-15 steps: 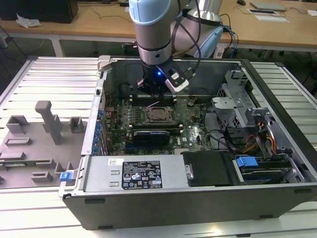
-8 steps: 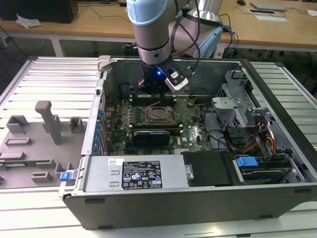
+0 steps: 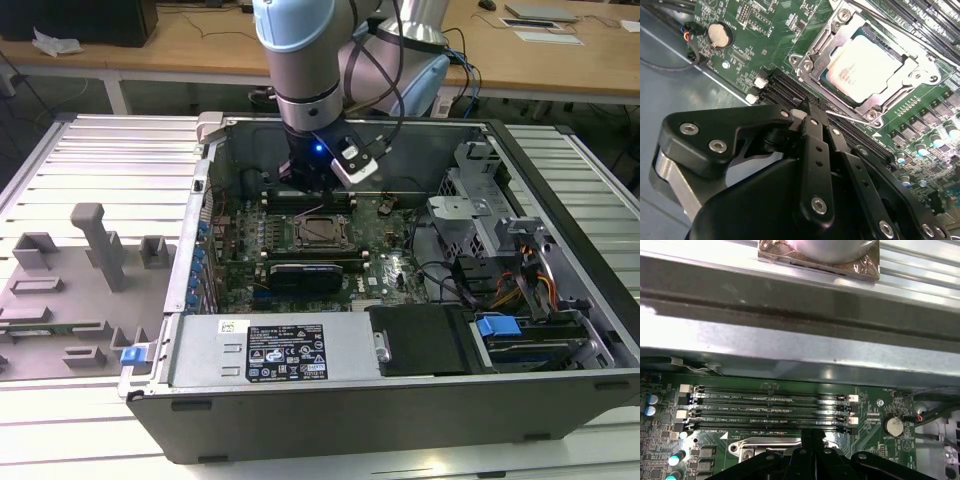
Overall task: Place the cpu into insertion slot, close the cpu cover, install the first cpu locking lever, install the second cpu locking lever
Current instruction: 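Install the first cpu locking lever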
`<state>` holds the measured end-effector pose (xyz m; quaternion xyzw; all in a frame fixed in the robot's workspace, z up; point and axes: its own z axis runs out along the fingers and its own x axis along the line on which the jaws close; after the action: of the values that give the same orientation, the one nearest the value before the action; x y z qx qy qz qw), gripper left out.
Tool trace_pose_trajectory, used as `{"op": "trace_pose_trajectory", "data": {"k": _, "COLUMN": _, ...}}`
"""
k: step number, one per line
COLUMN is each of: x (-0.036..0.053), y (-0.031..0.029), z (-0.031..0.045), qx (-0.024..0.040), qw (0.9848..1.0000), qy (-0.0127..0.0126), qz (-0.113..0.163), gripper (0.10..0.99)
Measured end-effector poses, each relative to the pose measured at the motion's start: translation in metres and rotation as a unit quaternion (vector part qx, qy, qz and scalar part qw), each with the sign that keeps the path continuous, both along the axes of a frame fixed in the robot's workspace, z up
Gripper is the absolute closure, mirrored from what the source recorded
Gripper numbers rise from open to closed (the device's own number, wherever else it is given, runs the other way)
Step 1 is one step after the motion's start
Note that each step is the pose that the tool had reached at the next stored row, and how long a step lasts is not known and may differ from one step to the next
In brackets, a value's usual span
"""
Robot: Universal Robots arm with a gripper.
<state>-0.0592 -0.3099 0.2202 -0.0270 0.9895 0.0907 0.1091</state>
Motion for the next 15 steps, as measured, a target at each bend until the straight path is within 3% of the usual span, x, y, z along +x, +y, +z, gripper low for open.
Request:
{"op": "trace_pose_trajectory", "data": {"k": 9, "x": -0.0014, "y": 0.0024, "z": -0.0032, "qx": -0.0001, "qw": 0.9996, "qy": 0.0, "qz": -0.027, "gripper": 0.98}}
{"op": "trace_pose_trajectory", "data": {"k": 15, "x": -0.0014, "y": 0.0105, "z": -0.0047, "qx": -0.001, "qw": 0.9993, "qy": -0.0001, "qz": -0.038, "gripper": 0.98}}
